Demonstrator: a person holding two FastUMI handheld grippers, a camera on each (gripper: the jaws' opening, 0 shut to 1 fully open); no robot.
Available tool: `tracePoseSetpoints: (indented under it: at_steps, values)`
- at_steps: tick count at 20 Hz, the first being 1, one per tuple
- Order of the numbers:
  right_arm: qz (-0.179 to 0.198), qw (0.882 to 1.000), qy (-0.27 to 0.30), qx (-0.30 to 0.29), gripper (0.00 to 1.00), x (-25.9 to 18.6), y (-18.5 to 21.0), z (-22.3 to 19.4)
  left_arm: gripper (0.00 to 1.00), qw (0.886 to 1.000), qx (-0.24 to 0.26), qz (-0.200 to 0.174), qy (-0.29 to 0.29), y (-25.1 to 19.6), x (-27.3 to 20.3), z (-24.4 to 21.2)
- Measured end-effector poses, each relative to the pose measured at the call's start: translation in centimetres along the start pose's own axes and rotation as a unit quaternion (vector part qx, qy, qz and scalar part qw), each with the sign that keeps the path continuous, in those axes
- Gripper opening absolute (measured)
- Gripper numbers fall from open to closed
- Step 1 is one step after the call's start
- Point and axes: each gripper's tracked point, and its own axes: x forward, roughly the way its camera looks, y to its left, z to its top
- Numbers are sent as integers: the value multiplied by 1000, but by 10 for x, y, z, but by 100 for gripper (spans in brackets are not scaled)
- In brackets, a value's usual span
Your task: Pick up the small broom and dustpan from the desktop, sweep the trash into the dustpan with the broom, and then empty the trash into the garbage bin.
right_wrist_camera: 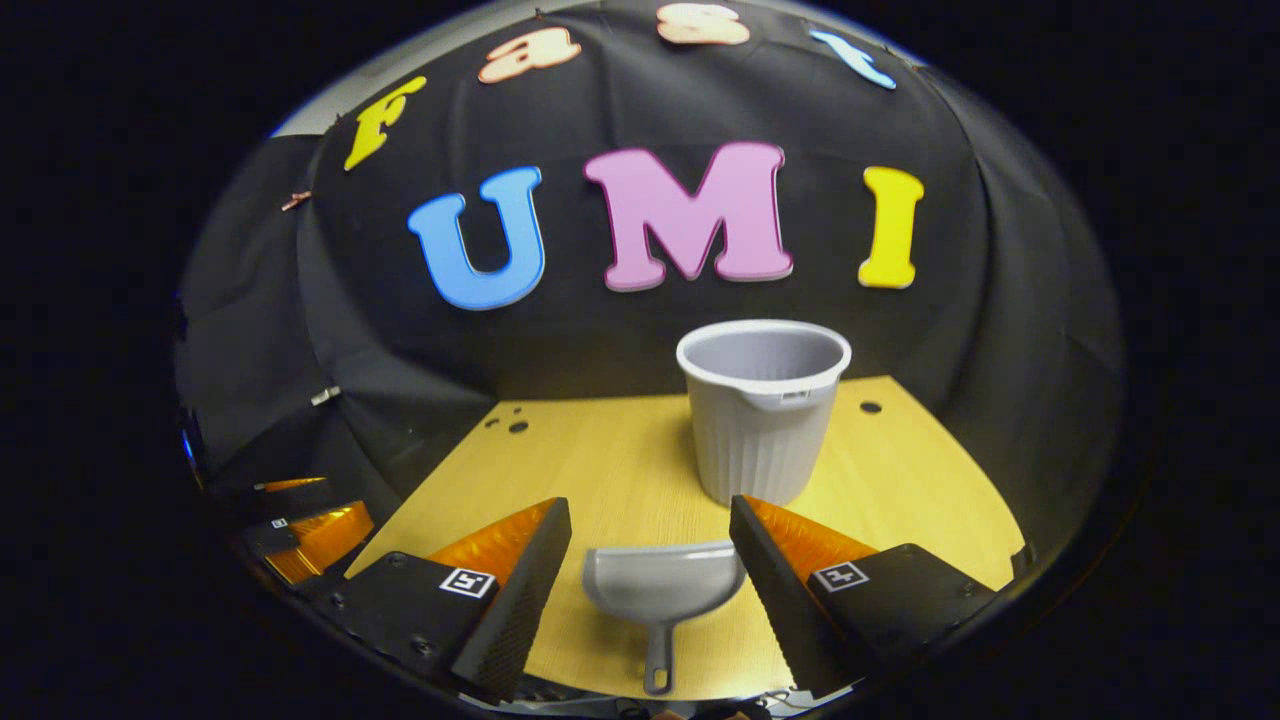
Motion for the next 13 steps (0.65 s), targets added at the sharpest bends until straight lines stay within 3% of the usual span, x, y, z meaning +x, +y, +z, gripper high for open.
tracePoseSetpoints:
  at_steps: [4,8,13]
  values:
    - [-18,995,-86,-46,98,-28,0,30,97,997,-3,28,-72,1,-26,28]
    - [-6,995,-81,-54,98,-26,1,26,96,994,11,30,-108,-13,-44,46]
    - [-4,996,-75,-49,96,-29,1,28,96,995,4,12,-96,-26,-47,40]
